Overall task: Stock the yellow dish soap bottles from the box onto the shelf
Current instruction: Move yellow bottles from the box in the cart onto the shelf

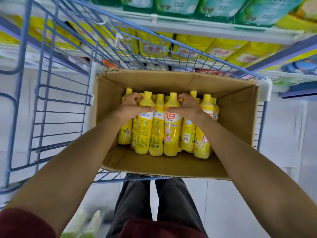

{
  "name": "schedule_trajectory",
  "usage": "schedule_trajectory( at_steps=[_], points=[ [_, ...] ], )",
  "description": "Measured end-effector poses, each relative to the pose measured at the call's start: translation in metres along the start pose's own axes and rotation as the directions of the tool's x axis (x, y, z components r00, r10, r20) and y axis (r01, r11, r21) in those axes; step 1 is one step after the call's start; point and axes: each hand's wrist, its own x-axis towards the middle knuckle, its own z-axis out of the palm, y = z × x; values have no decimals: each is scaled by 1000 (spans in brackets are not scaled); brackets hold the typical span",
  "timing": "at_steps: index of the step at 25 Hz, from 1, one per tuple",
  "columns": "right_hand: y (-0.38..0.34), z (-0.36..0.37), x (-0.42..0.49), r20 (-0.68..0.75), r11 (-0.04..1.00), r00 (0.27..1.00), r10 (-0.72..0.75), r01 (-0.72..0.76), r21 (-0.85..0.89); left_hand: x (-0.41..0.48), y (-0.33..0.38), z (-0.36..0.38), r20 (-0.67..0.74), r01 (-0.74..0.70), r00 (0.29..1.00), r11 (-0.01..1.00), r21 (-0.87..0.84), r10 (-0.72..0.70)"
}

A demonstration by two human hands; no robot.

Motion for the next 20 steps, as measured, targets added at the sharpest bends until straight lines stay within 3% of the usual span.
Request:
schedule_trajectory(
  at_steps=[5,9,13,20],
  points=[
    [-37,-18,-32,16,978,978,-210,210,-11,-43,41,-12,11,-181,983,974,-138,184],
    [-97,-58,-59,-69,930,933,-352,357,87,-84,104,-32,-1,-297,951,912,-282,310],
    [-170,-111,-107,-163,850,865,-474,498,170,-128,181,-61,-49,-487,870,843,-229,490],
    [-286,-179,-191,-349,643,660,-666,744,179,-205,309,-115,-132,-746,665,646,-163,735]
  ],
)
